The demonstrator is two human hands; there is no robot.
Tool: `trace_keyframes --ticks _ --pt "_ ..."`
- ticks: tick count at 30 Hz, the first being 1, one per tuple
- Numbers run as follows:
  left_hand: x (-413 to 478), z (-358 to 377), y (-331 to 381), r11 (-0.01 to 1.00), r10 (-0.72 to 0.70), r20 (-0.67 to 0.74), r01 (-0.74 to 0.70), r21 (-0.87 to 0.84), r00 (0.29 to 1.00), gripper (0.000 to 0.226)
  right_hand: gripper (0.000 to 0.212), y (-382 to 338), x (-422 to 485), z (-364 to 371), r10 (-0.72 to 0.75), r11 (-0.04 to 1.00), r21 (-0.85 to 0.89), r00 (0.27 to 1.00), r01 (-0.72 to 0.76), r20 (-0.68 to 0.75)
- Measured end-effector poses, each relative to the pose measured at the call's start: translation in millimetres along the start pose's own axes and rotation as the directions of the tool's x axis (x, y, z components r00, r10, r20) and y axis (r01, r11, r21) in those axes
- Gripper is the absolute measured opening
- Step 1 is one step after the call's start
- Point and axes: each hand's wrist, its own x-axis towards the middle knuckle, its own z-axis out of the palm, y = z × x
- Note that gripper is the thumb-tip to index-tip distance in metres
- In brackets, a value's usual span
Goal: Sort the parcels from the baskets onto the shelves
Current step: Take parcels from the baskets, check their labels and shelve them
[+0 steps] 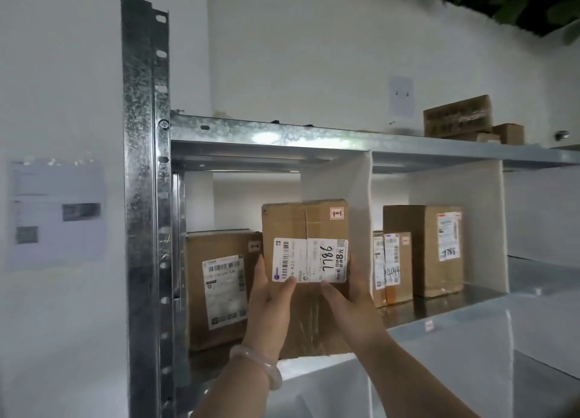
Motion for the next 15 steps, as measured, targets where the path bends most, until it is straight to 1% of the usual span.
trace_keyframes --ticks 4,7,9,12,15 --pt "5 15 -2 0.999 -0.032 0.011 0.032 0.042 0.999 0.037 0.055 23 19 0 0.010 1.000 0.010 1.000 -0.010 -0.007" --pt "10 25 -4 0.996 -0.038 0.008 0.037 0.080 0.999 0.036 0.057 29 32 -2 -0.003 0.999 0.046 1.000 0.002 0.010" --pt "14 30 -8 0.993 -0.036 -0.026 0.038 0.113 0.999 0.042 0.062 32 37 -1 -0.007 0.998 0.057 1.000 0.005 0.031" --pt "22 35 -15 0.981 -0.053 -0.107 0.072 0.181 0.993 0.068 0.081 37 44 2 -0.002 0.999 0.033 0.999 0.001 0.047" --pt "29 39 -18 0.960 -0.085 -0.136 0.118 0.255 0.987 0.077 0.087 39 55 2 0.014 0.999 0.041 0.996 -0.018 0.090"
